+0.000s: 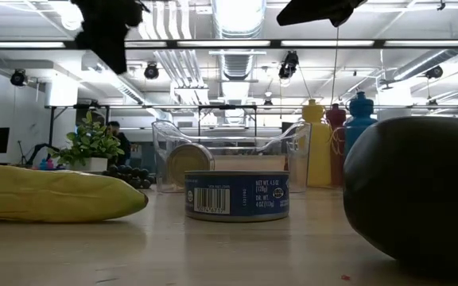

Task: Pick & Place Food Item
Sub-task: Put the transparent water bottle into the right transparent bin

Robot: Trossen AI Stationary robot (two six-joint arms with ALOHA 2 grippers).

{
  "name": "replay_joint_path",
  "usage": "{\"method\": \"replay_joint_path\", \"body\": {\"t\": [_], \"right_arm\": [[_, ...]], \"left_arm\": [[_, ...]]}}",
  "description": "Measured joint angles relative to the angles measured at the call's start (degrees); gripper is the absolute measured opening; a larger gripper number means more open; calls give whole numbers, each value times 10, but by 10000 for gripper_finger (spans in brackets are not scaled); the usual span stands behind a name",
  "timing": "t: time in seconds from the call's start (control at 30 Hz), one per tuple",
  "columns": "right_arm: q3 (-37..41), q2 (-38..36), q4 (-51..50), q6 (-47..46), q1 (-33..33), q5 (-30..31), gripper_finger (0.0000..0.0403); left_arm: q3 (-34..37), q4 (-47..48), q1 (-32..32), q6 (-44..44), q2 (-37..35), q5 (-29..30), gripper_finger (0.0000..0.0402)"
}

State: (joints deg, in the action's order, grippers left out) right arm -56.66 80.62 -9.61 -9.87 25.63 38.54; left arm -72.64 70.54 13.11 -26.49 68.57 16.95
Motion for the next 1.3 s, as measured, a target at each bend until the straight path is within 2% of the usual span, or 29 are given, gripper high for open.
{"method": "replay_joint_path", "body": {"t": [0.33,0.57,0.93,1.1,1.3], "right_arm": [[0,0,1,-2,0,0,8],[0,0,10,-2,0,0,8],[0,-1,14,-2,0,0,8],[0,-1,14,-5,0,0,8],[0,-1,14,-2,0,0,8]], "left_arm": [[-5,98,-185,-57,-42,0,97],[-47,103,-337,-91,-41,0,97],[-54,97,-582,-65,-36,-4,97],[-54,61,-641,-65,-36,0,97],[-54,47,-649,-65,-34,2,97]]}}
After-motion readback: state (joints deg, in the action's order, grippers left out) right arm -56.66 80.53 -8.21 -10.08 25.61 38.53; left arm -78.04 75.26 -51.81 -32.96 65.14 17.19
